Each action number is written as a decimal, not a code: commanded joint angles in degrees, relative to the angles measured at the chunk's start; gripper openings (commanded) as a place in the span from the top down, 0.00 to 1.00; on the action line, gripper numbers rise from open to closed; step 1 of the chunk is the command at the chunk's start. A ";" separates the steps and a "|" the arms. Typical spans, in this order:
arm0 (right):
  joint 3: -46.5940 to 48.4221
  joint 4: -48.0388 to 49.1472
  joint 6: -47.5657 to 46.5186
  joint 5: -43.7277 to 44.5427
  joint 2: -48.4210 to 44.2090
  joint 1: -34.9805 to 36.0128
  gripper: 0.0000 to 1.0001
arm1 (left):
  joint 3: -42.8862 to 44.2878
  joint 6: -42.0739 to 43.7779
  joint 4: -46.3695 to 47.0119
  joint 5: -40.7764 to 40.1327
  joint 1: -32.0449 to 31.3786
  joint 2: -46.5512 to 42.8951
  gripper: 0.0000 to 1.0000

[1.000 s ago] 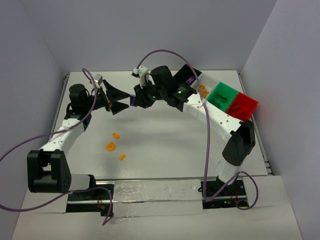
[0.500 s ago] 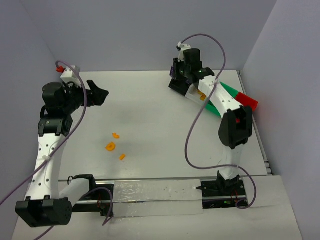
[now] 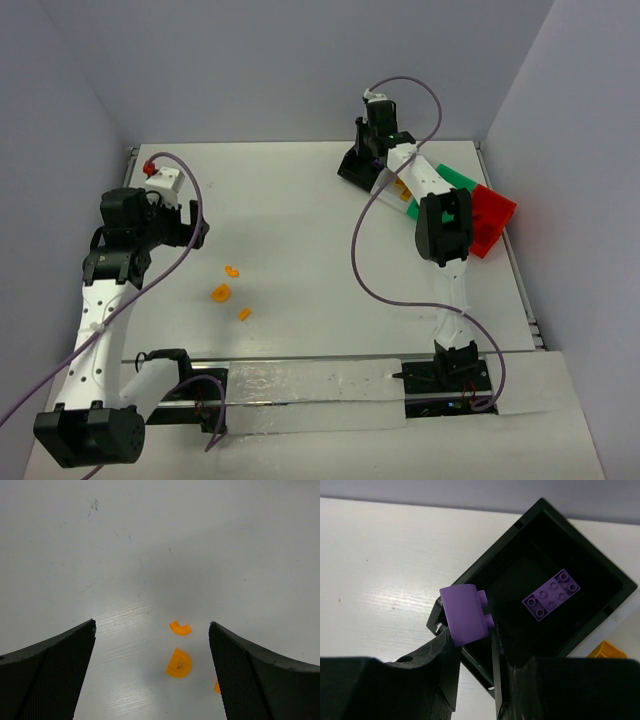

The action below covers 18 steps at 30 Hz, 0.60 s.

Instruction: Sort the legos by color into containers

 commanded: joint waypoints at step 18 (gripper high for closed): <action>2.31 0.52 -0.87 1.80 -1.76 -1.14 0.04 | -11.24 36.42 -17.86 4.55 -0.05 6.14 0.11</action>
